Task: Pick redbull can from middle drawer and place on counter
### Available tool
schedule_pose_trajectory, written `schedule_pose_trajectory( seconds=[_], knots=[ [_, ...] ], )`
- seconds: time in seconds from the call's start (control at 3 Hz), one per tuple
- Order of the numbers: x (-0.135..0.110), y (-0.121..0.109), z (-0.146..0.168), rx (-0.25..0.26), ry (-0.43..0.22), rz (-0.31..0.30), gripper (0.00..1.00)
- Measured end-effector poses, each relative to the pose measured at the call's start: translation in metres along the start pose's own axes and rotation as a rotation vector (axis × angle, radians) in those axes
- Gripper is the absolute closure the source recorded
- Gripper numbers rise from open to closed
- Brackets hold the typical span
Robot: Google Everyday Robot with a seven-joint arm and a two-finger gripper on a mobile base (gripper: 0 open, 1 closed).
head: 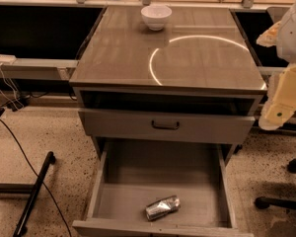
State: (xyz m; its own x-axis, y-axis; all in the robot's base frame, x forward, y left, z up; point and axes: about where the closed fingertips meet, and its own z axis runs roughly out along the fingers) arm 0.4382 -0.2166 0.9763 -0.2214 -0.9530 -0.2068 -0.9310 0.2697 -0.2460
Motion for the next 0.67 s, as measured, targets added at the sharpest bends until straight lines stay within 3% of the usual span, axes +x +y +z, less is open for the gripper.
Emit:
schedule_pose_trajectory(
  seconds=[0.33, 0.67],
  knots=[
    [0.0, 0.0, 0.0, 0.0, 0.0, 0.0, 0.0],
    [0.001, 0.005, 0.027, 0.003, -0.017, -0.021, 0.0]
  ],
)
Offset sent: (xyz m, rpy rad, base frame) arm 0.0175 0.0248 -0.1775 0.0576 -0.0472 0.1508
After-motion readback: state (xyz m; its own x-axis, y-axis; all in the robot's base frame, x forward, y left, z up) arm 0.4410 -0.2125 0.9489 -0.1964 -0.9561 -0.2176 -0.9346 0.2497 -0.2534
